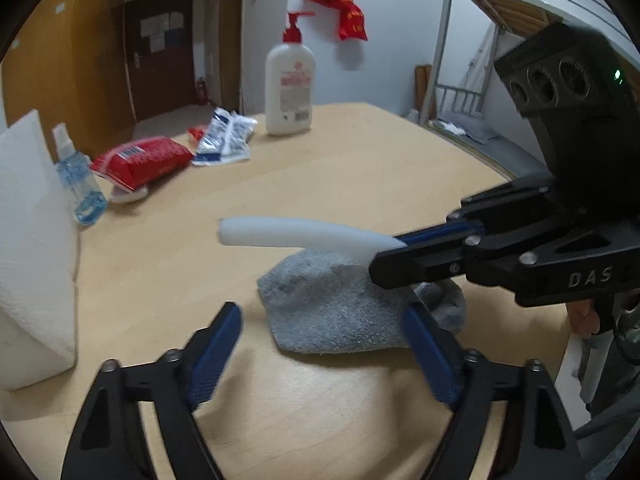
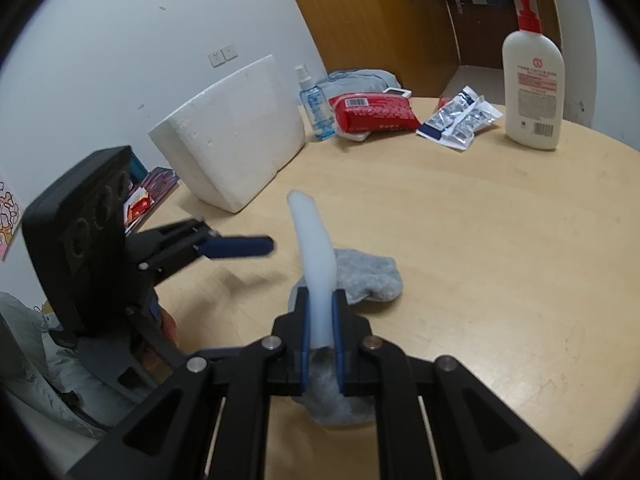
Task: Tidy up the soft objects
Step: 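Lower the left gripper onto the grey sock while the right gripper holds the foam tube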
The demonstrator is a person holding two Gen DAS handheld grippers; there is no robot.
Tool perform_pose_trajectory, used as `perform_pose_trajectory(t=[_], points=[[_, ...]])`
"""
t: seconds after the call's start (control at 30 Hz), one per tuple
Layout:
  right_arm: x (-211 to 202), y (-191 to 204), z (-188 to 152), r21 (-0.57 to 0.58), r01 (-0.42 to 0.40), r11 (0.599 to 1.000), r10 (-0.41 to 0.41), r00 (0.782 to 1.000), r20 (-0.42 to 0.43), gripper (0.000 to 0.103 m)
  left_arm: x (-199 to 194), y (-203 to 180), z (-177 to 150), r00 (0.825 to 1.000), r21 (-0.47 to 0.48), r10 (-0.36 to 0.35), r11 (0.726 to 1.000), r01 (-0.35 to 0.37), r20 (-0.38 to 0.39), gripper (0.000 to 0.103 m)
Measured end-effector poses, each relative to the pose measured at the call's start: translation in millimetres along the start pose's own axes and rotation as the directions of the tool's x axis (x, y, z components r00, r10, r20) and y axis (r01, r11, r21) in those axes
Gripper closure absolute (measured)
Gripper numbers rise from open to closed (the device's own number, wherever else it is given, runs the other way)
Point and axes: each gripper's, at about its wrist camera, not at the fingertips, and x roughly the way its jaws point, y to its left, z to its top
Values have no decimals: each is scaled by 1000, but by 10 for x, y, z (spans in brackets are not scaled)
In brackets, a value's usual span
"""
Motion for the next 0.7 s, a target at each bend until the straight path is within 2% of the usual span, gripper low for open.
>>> perform_pose_trajectory(t=[0.07,0.13,0.27,0.33,0.47,0.6,0.7], points=[[-11,-3,1,3,-4,1000,4,1000,2,91,47,-4,-5,999,13,6,1000,-6,-32,39],[-17,6,4,-2,-5,1000,5,1000,2,91,65,-14,-9,999,18,-2,1000,3,-43,47],[-17,13,-2,-3,-4,1000,4,1000,2,91,116,-14,-8,998,19,-16,1000,17,-66,81],[-19,13,0,-2,-9,1000,9,1000,3,91,126,-13,-17,997,15,-22,1000,23,-72,95],[-20,9,-14,4,-13,1000,13,1000,4,91,93,-24,-14,998,14,-34,999,35,-57,103],[-49,-28,-16,21,-13,1000,12,1000,14,91,47,-39,-14,999,16,-31,999,32,-38,103],[-71,-32,-14,22,-10,1000,10,1000,18,91,-29,-90,-26,1000,60,-21,998,22,-15,103]])
